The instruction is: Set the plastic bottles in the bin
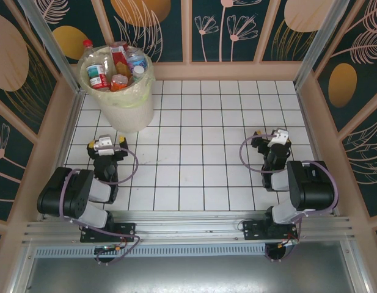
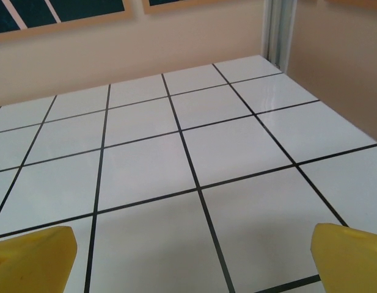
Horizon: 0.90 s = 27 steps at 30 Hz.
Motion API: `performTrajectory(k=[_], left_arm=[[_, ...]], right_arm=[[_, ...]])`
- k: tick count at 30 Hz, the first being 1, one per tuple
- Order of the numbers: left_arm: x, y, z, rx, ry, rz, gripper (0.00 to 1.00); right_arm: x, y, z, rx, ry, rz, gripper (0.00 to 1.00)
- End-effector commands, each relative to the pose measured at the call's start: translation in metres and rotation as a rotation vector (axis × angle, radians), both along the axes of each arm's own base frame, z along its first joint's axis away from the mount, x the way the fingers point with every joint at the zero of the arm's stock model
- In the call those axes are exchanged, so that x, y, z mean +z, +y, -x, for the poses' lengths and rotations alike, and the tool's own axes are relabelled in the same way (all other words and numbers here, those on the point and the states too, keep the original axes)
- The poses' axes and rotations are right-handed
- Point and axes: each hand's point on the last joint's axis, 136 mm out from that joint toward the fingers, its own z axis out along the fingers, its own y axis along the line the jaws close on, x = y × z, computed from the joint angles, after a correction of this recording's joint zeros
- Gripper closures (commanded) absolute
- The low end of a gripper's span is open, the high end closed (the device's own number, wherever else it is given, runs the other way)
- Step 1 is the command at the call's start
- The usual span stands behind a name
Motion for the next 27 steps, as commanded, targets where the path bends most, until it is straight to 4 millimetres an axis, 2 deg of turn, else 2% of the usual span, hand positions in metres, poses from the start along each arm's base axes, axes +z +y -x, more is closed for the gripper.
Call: performTrajectory(k=[1, 9, 11, 15, 19, 22, 23, 27], left_arm=[[0.013, -0.003, -0.027, -0.073, -0.013, 0.054, 0.01], [0.011, 0.003, -0.029, -0.063, -0.001, 0.075, 0.01], [0.012, 0.004, -0.027, -0.052, -0.01, 0.074, 0.01], [0.018, 0.006, -0.016, -0.048, -0.058, 0.075, 0.01], [0.019, 0.004, -0.012, -0.056, -0.068, 0.073, 0.01], [0.01, 0.003, -0.03, -0.06, 0.003, 0.076, 0.01], [0.011, 0.004, -0.03, -0.06, -0.005, 0.08, 0.01], [0.011, 0.005, -0.028, -0.052, -0.006, 0.08, 0.01]], right_arm=[[0.018, 0.002, -0.004, 0.018, -0.075, 0.006, 0.01], [0.018, 0.001, -0.004, 0.018, -0.075, 0.006, 0.01], [0.019, 0.008, -0.003, 0.061, -0.083, 0.017, 0.01], [0.028, 0.011, 0.015, 0.081, -0.155, 0.025, 0.01], [0.026, 0.015, 0.009, 0.099, -0.133, 0.026, 0.01], [0.019, 0.011, -0.004, 0.078, -0.081, 0.019, 0.01], [0.016, 0.012, -0.008, 0.096, -0.06, 0.009, 0.01], [0.016, 0.011, -0.007, 0.104, -0.065, -0.002, 0.01]])
